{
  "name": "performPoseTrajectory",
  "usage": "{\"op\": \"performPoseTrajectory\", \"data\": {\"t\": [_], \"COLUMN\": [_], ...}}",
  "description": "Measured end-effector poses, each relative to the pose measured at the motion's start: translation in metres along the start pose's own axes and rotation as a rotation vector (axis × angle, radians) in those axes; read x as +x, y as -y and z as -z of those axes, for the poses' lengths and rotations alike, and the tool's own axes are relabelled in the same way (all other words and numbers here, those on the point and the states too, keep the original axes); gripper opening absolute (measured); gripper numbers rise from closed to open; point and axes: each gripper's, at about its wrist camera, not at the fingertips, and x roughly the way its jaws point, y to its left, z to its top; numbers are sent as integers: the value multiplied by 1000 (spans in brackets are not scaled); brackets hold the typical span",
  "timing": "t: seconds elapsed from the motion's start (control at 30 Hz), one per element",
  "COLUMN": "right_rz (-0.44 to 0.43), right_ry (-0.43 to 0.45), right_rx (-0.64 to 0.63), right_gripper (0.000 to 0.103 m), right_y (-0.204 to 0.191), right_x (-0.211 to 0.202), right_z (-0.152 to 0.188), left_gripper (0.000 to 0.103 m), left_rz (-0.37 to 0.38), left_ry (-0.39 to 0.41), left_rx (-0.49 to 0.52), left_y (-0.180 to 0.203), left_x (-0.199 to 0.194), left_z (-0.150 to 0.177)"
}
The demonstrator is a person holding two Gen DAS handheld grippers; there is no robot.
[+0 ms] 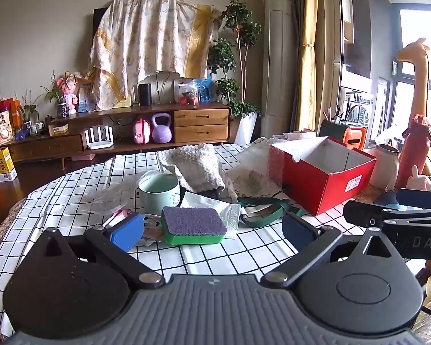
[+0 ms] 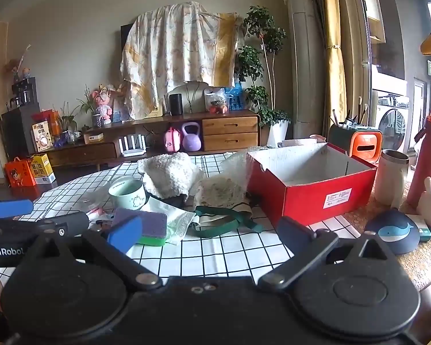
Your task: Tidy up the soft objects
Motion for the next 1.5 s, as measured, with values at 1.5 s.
{"op": "performPoseTrajectory", "data": {"t": [1.5], "right_rz": [3], "right_ry": [6], "right_rx": [-4], "right_gripper": [101], "right_y": [-1], "right_x": [-1], "right_z": [-1], "left_gripper": [103], "left_rz": [0], "left_ry": [-4], "left_rx": [-2], "left_y": [6], "left_x": [-5], "left_z": [-3]}}
